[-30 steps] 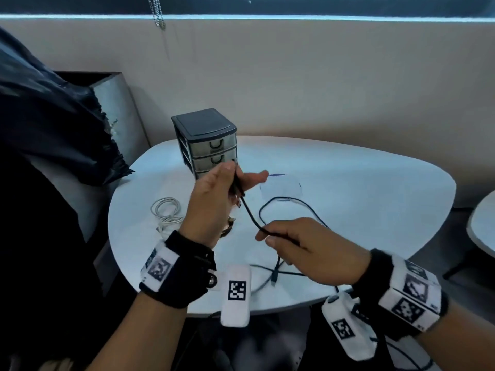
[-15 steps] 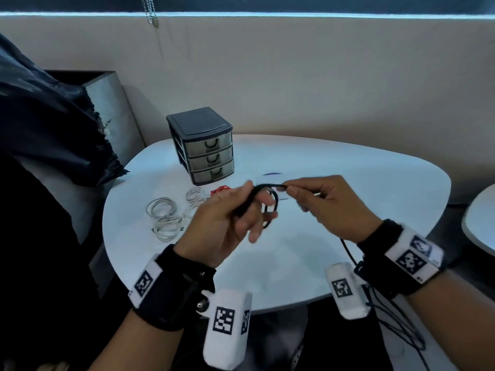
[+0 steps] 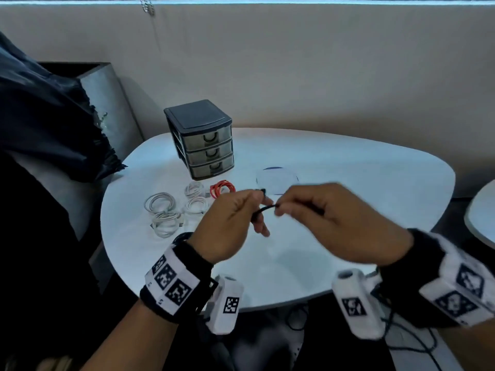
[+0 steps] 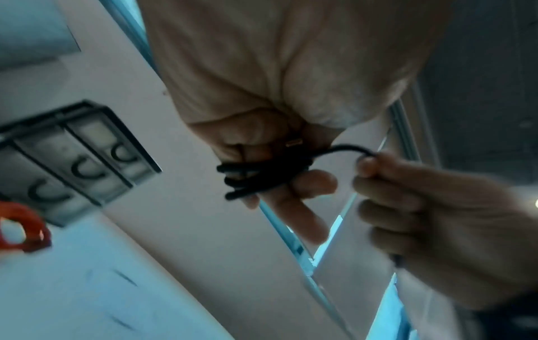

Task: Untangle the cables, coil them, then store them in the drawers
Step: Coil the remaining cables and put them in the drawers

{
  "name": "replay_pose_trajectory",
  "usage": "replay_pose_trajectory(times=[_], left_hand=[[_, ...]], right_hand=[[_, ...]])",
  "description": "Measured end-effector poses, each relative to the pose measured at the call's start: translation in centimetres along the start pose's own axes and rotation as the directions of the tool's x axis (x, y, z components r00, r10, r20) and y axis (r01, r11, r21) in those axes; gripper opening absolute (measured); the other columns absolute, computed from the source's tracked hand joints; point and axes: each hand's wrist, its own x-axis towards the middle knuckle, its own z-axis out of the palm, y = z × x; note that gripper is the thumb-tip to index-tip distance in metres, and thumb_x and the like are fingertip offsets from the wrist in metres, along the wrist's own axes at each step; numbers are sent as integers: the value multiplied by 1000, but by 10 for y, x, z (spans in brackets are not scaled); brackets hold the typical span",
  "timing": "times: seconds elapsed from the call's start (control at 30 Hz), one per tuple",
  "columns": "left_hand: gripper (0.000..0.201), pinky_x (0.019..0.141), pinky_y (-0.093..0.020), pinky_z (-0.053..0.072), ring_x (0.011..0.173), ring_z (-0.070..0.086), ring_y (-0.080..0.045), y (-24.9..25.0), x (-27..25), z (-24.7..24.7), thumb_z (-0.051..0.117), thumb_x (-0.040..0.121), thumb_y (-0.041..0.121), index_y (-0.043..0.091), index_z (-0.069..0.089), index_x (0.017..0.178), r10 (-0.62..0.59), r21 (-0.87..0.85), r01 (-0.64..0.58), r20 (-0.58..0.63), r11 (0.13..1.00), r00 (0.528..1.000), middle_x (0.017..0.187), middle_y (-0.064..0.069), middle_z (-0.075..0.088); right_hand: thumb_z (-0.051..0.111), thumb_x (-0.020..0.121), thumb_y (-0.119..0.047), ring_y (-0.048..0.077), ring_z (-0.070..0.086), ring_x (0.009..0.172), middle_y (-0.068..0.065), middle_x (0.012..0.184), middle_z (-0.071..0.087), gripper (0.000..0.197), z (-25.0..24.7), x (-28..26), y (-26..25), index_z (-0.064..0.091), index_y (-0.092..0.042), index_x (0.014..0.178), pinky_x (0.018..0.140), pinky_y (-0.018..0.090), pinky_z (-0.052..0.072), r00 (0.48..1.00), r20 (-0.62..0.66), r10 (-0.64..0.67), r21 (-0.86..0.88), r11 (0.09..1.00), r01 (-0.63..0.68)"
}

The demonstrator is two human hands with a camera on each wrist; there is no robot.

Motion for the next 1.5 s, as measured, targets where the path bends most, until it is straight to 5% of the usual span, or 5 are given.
replay_pose_trajectory(times=[0.3, 0.67, 0.97, 1.33, 1.5], left_hand=[[44, 94, -30, 52, 52, 58, -21, 40, -4, 3, 37, 101, 27, -6, 67, 101, 56, -734, -58, -27, 677, 998, 50, 0, 42], [40, 71, -27, 43, 71, 69, -9, 3, 6, -5, 34, 107, 28, 22, 64, 83, 92, 117, -74, -161, 990, 983, 60, 11, 60], [47, 80, -30, 50, 42, 48, -14, 51, -19, -1, 39, 96, 32, 0, 74, 94, 102, -731, -51, 26, 681, 994, 49, 4, 35], [36, 90, -39, 50, 90, 72, -17, 4, -1, -12, 35, 106, 28, 10, 60, 87, 82, -131, -120, -267, 984, 960, 74, 3, 64], [34, 71, -24, 43, 62, 63, -13, 2, -17, -2, 33, 103, 31, 24, 65, 94, 50, 0, -50, -38, 999, 998, 59, 3, 54]], right_hand=[[56, 99, -20, 6, 38, 54, -8, 58, 47, 35, 27, 24, 47, 72, -42, 78, 57, 21, 33, 990, -71, 123, 232, 967, -104], [51, 101, -17, 9, 34, 53, -8, 57, 40, 21, 3, 6, -6, 69, -14, 91, 53, 21, 31, 994, 97, 42, 243, 968, -65], [55, 99, -12, 6, 32, 44, -9, 49, 43, 38, 31, 23, 34, 72, -30, 70, 45, 16, 27, 974, -72, 215, 469, 869, -158], [45, 104, -25, 13, 35, 54, -10, 56, 38, 22, 54, -11, -3, 65, -16, 99, 53, 26, 33, 968, 214, 132, 274, 943, -189], [51, 100, -17, 15, 32, 53, -5, 57, 39, 24, 0, -3, -16, 69, -18, 84, 50, 27, 28, 996, -1, 90, 228, 970, -87]])
